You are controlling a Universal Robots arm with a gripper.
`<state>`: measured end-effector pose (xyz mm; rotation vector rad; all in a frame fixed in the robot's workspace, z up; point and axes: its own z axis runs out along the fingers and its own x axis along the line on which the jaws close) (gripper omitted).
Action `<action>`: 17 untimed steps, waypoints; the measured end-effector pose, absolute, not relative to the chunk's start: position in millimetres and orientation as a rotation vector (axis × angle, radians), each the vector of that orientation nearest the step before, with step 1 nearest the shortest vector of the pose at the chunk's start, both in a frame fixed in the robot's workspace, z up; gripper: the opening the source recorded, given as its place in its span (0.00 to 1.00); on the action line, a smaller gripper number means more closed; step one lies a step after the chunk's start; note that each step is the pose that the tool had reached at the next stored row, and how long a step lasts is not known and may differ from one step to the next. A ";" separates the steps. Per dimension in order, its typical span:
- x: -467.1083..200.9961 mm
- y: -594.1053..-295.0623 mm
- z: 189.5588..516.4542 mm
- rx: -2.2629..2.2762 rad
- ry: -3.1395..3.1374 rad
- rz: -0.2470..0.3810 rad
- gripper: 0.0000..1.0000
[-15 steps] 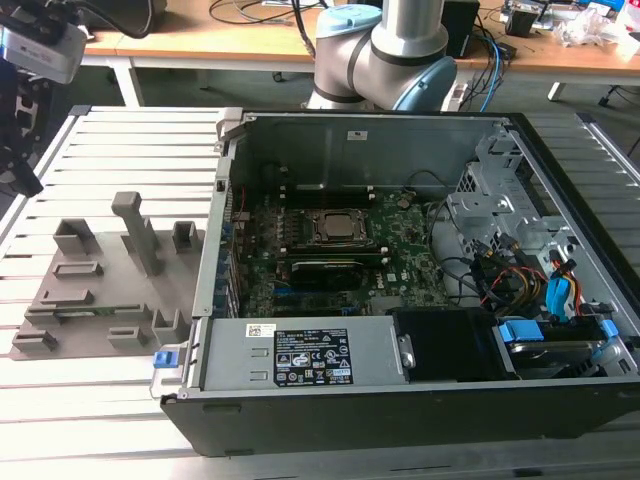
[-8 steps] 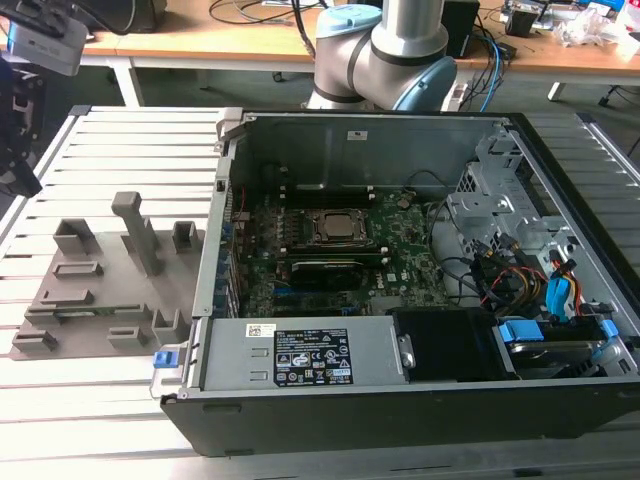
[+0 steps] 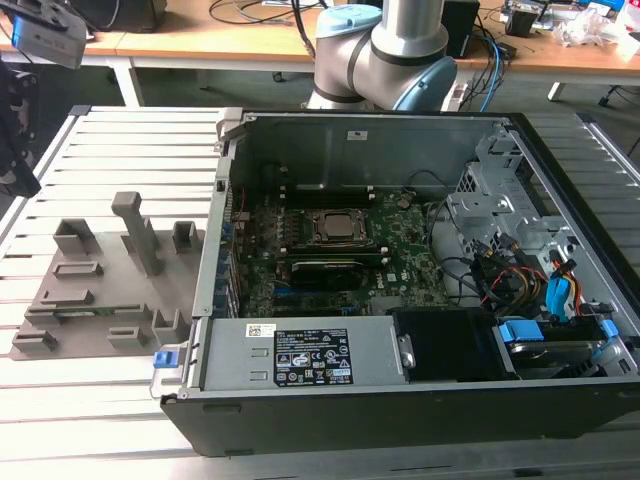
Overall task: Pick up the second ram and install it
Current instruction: 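Pick up the second ram and move it above second insertion slot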
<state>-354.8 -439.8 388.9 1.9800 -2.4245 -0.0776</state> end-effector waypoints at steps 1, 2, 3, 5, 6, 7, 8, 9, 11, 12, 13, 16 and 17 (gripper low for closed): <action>-354.8 -439.8 388.9 1.993 -2.413 -0.078 0.11; -354.8 -439.9 388.9 2.003 -2.405 -0.077 0.11; -354.8 -439.8 388.9 2.019 -2.391 -0.077 0.11; -354.8 -439.8 388.9 2.038 -2.374 -0.077 0.11; -354.8 -439.8 388.9 2.054 -2.360 -0.077 0.11; -354.8 -439.8 388.9 2.068 -2.347 -0.077 0.11; -354.8 -439.9 388.9 2.088 -2.329 -0.077 0.11; -354.8 -439.9 388.9 2.116 -2.302 -0.076 0.11; -354.8 -439.8 388.9 2.146 -2.275 -0.076 0.11; -354.8 -439.8 388.9 2.157 -2.264 -0.076 0.11; -354.7 -439.8 388.9 2.173 -2.248 -0.076 0.11; -354.8 -439.8 388.9 2.193 -2.227 -0.076 0.11; -354.7 -439.8 388.8 2.171 -2.249 -0.076 0.11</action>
